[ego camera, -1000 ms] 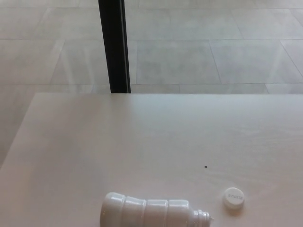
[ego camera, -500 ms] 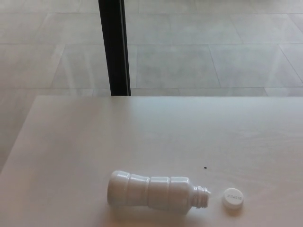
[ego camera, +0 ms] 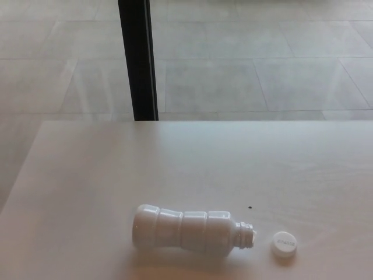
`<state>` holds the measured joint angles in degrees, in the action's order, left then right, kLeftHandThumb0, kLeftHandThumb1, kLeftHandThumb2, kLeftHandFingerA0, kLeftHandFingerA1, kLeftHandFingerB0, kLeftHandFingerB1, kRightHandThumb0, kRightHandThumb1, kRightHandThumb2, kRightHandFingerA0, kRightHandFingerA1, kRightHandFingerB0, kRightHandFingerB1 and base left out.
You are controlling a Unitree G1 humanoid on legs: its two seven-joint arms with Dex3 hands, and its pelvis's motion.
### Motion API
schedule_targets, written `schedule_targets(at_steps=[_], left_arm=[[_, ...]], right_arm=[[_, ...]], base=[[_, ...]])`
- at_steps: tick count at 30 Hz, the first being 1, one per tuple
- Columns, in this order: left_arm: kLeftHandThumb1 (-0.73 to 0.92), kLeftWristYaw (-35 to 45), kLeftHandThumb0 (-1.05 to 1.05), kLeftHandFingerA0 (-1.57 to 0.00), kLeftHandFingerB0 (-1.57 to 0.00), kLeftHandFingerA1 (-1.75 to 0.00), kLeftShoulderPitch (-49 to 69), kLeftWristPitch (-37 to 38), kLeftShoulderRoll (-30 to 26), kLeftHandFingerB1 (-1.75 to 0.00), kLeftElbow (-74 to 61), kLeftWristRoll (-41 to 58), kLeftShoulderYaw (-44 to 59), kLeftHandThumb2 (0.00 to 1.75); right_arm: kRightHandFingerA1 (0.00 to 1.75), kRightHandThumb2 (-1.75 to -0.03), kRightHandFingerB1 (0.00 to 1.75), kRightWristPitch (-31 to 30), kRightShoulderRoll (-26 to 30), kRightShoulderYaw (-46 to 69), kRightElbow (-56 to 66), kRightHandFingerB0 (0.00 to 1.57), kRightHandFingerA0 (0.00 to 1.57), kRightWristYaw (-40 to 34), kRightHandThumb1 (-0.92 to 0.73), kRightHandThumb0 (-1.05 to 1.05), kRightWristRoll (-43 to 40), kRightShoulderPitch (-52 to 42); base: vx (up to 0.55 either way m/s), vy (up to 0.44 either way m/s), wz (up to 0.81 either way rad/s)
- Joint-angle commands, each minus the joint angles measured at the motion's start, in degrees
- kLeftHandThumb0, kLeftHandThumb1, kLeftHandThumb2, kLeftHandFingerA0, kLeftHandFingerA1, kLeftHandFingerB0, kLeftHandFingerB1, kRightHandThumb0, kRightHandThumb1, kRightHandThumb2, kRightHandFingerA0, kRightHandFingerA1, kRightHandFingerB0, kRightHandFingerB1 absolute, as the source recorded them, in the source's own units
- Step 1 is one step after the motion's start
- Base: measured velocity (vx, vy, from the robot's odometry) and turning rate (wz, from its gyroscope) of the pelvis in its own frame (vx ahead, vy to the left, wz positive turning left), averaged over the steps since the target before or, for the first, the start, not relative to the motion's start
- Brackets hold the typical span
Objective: The robot uses its left hand to to lift the bottle kept on the middle of the desk and tilts it towards its right hand. It then uses its right hand to rotate its cap to open it and places the bottle and cap back on the desk
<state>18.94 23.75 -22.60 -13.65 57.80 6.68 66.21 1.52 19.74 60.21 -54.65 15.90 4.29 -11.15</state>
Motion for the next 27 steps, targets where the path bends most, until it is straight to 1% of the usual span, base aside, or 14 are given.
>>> schedule_targets(at_steps=[1, 2, 3, 4, 5, 6, 7, 12, 13, 14, 15, 23, 25, 27], left_arm=[[0.58, 3.83, -0.38, -0.05, -0.02, -0.57, 4.98, 25.34, -4.13, -0.53, 6.99, -6.37, -14.49, 1.13], [0.86, 3.54, -0.76, -0.10, -0.17, -0.62, 5.13, 24.07, -4.63, -0.49, 7.28, -6.04, -14.64, 0.65], [0.53, 3.66, -0.39, -0.05, 0.00, -0.56, 5.42, 24.17, -5.09, -0.51, 7.75, -6.09, -15.28, 1.11], [0.87, 3.26, -0.77, -0.10, -0.17, -0.60, 5.43, 24.35, -5.46, -0.46, 8.15, -6.09, -15.69, 0.65], [0.54, 3.61, -0.38, -0.05, 0.00, -0.57, 5.22, 24.99, -5.66, -0.51, 8.94, -4.85, -15.58, 1.10], [0.54, 3.64, -0.38, -0.05, 0.00, -0.57, 5.22, 25.20, -5.75, -0.51, 9.17, -4.51, -15.80, 1.10], [0.86, 2.06, -0.76, -0.14, -0.20, -0.61, 4.97, 25.18, -6.02, -0.48, 9.54, -5.23, -16.99, 0.66], [0.88, 1.94, -0.75, -0.16, -0.19, -0.68, 4.37, 26.69, -5.92, -0.51, 9.30, -3.78, -18.90, 0.66], [0.88, 1.54, -0.79, -0.27, -0.25, -0.68, 4.26, 26.87, -6.43, -0.51, 9.84, -4.67, -20.56, 0.66], [0.87, 1.29, -0.80, -0.30, -0.26, -0.68, 4.11, 26.00, -6.75, -0.51, 10.14, -4.42, -20.95, 0.66], [0.88, 1.30, -0.79, -0.25, -0.22, -0.69, 4.08, 26.02, -6.97, -0.51, 10.39, -4.10, -21.25, 0.66], [0.88, 1.03, -0.79, -0.30, -0.26, -0.69, 4.49, 28.67, -7.56, -0.51, 11.76, -1.48, -23.78, 0.66], [0.89, 0.77, -0.76, -0.21, -0.23, -0.69, 3.70, 28.95, -8.10, -0.51, 12.55, -1.14, -24.54, 0.66], [0.87, 0.60, -0.77, -0.24, -0.24, -0.69, 3.19, 28.44, -8.10, -0.51, 12.95, 0.38, -24.20, 0.66]], right_arm=[[0.68, -0.93, 0.60, 1.92, -1.48, -3.73, -6.19, 0.16, 0.10, -1.16, -0.57, -0.79, -5.61, -2.57], [0.68, -0.94, 0.60, 2.56, -1.41, -3.99, -6.57, 0.18, 0.10, -0.97, -0.57, -0.79, -5.57, -2.75], [0.68, -0.93, 0.60, 2.64, -1.32, -4.11, -6.81, 0.15, 0.08, -0.86, -0.56, -0.80, -5.73, -2.83], [0.69, -0.93, 0.61, 2.74, -1.37, -4.19, -6.82, 0.17, 0.09, -0.64, -0.56, -0.80, -5.92, -2.85], [0.69, -0.93, 0.60, 2.80, -1.48, -4.47, -6.53, 0.15, 0.09, -0.58, -0.56, -0.80, -6.13, -3.00], [0.69, -0.93, 0.60, 2.85, -1.45, -4.57, -6.58, 0.15, 0.09, -0.60, -0.56, -0.80, -6.22, -3.02], [0.69, -0.93, 0.59, 2.96, -1.25, -4.69, -7.02, 0.13, 0.08, -0.52, -0.56, -0.80, -6.36, -2.93], [0.70, -0.93, 0.60, 3.31, -1.10, -6.01, -7.29, 0.14, 0.11, -0.93, -0.57, -0.79, -6.37, -2.94], [0.69, -0.92, 0.60, 3.96, -1.10, -6.16, -7.64, 0.11, 0.09, -0.07, -0.57, -0.80, -6.86, -2.94], [0.69, -0.92, 0.59, 4.23, -1.02, -6.44, -7.81, 0.11, 0.09, 0.37, -0.58, -0.80, -6.97, -3.02], [0.69, -0.93, 0.59, 4.31, -1.02, -6.61, -7.86, 0.11, 0.09, 0.67, -0.58, -0.78, -7.17, -3.06], [0.69, -0.92, 0.59, 4.71, -0.82, -8.54, -8.28, 0.11, 0.09, 0.14, -0.57, -0.79, -8.63, -3.11], [0.69, -0.92, 0.59, 4.89, -0.79, -9.32, -8.59, 0.11, 0.08, -0.01, -0.57, -0.80, -9.04, -2.84], [0.69, -0.93, 0.60, 5.09, -0.67, -9.92, -8.72, 0.15, 0.09, -0.02, -0.57, -0.79, -9.71, -2.94]], base=[[0.00, 0.000, 0.00], [0.00, 0.000, 0.00], [0.00, 0.000, 0.00], [0.00, 0.000, 0.00], [0.00, 0.000, 0.00], [0.00, 0.000, 0.00], [0.00, 0.000, 0.00], [0.00, 0.000, 0.00], [0.00, 0.000, 0.00], [0.00, 0.000, 0.00], [0.00, 0.000, 0.00], [0.00, 0.000, 0.00], [0.00, 0.000, 0.00], [0.00, 0.000, 0.00]])
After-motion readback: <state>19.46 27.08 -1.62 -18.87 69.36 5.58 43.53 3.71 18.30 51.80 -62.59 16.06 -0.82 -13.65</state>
